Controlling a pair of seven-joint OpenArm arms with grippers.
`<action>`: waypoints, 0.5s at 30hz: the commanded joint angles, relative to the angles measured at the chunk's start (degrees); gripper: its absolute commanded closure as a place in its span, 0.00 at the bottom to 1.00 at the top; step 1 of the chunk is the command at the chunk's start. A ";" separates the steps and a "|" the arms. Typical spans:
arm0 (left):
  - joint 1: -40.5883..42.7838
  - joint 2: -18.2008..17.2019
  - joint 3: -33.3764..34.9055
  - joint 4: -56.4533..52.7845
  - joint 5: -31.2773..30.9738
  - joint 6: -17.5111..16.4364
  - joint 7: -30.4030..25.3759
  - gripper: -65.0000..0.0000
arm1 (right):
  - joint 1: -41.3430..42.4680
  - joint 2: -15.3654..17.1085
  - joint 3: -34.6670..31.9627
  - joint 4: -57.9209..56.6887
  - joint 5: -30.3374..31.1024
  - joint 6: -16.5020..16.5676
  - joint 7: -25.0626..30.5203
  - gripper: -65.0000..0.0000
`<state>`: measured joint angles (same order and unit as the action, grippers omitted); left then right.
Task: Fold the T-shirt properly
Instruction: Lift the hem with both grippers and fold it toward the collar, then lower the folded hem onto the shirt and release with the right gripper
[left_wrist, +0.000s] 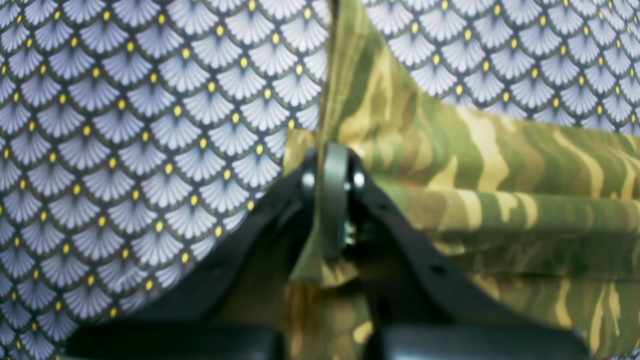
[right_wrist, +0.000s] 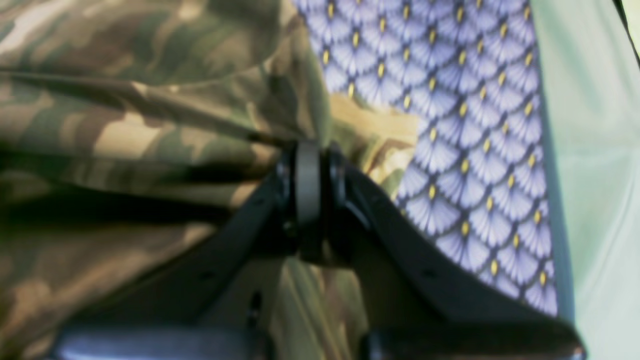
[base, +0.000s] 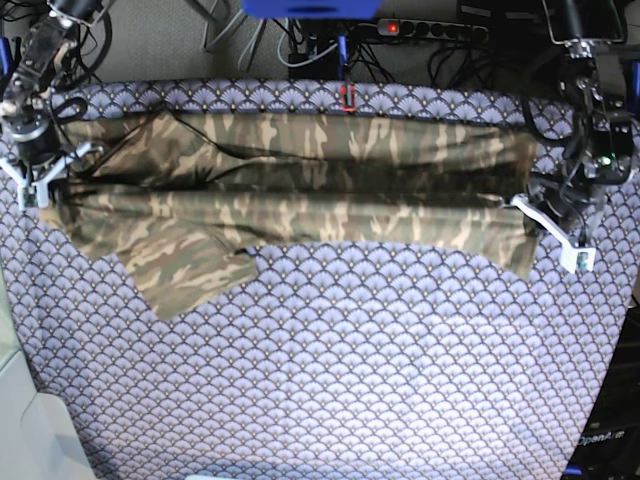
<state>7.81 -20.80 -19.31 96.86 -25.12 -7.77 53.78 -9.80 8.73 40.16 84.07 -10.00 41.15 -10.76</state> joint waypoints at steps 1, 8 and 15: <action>-0.30 -1.14 -0.69 1.03 0.55 0.52 -1.34 1.00 | 0.00 1.25 0.32 1.16 0.64 -1.15 1.05 1.00; 1.64 -1.14 -0.60 1.03 0.55 0.52 -1.25 1.00 | -3.34 1.25 0.23 1.16 0.64 -1.15 4.74 1.00; 1.20 -1.14 -0.60 0.24 0.90 0.52 -1.95 1.00 | -5.63 0.89 0.15 0.98 0.64 -1.15 7.64 1.00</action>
<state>9.72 -20.82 -19.31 96.31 -25.02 -7.75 53.10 -15.44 8.67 39.94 84.12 -10.04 40.91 -4.58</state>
